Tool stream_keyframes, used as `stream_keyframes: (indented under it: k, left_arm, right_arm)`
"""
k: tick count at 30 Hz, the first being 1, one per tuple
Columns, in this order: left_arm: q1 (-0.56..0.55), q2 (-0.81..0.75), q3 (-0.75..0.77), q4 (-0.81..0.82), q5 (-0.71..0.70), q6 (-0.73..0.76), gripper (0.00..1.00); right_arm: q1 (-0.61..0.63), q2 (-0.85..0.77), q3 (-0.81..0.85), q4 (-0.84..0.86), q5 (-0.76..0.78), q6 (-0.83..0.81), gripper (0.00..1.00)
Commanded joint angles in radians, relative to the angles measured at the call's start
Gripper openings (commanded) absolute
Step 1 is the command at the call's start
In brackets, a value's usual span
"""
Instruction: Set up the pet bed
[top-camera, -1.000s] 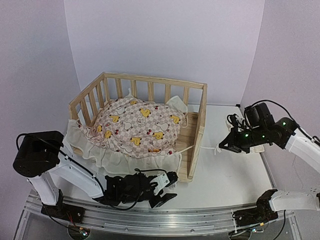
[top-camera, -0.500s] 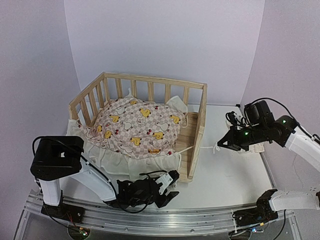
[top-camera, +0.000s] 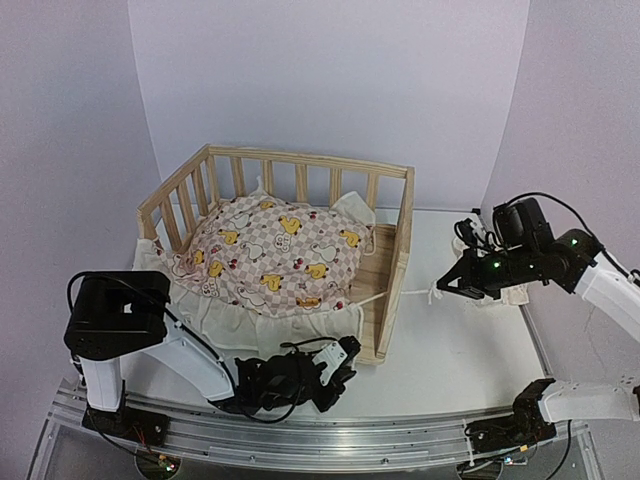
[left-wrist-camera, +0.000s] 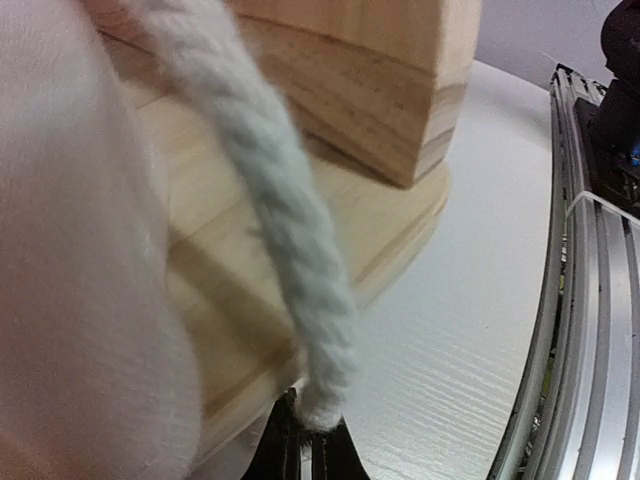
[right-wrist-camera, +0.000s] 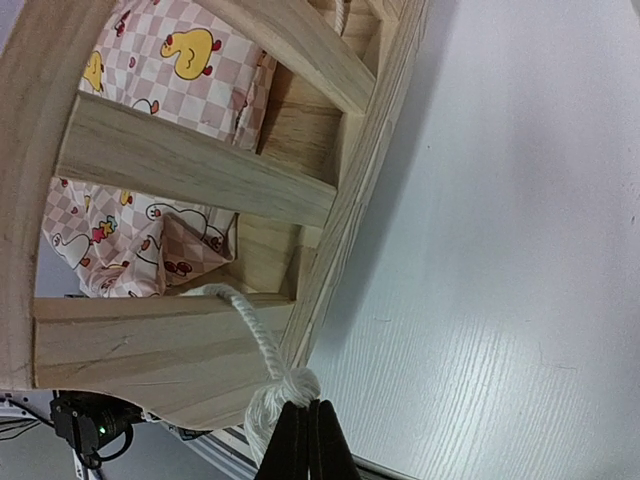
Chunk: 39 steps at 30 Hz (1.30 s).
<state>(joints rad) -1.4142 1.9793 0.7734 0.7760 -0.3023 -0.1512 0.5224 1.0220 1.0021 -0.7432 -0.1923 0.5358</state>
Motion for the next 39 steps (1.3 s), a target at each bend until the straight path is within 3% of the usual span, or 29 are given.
stream_keyframes:
  k: [1,4,10,14,17,20,25,33,39]
  left_arm:
    - [0.004,-0.126,0.047,-0.004,0.143,0.151,0.00]
    - [0.017,-0.229,0.081,-0.173,0.314,0.220,0.00]
    - [0.149,-0.363,0.199,-0.454,0.710,0.203,0.00]
    - [0.197,-0.362,0.357,-0.614,0.802,0.285,0.00]
    - [0.217,-0.355,0.472,-0.752,0.793,0.372,0.00]
    - [0.234,-0.353,0.561,-0.848,0.689,0.502,0.00]
    - [0.272,-0.361,0.655,-0.894,0.604,0.618,0.00]
    - [0.317,-0.355,0.717,-0.782,0.479,0.821,0.00]
    - [0.336,-0.295,0.784,-0.653,0.484,0.901,0.00]
  right_arm:
    - [0.004,-0.037,0.109,-0.071,0.108,-0.017,0.00]
    - [0.004,-0.043,0.140,-0.106,0.181,-0.015,0.00]
    - [0.004,-0.045,0.177,-0.180,0.299,0.022,0.00]
    - [0.004,-0.054,0.197,-0.212,0.309,0.010,0.00]
    - [0.004,-0.057,0.237,-0.212,0.245,-0.044,0.00]
    - [0.004,-0.048,0.315,-0.211,0.157,-0.111,0.00]
    - [0.004,0.002,0.421,-0.168,-0.049,-0.179,0.00]
    - [0.004,0.150,0.623,-0.114,-0.163,-0.270,0.00]
    - [0.004,0.220,0.609,-0.014,-0.207,-0.246,0.00]
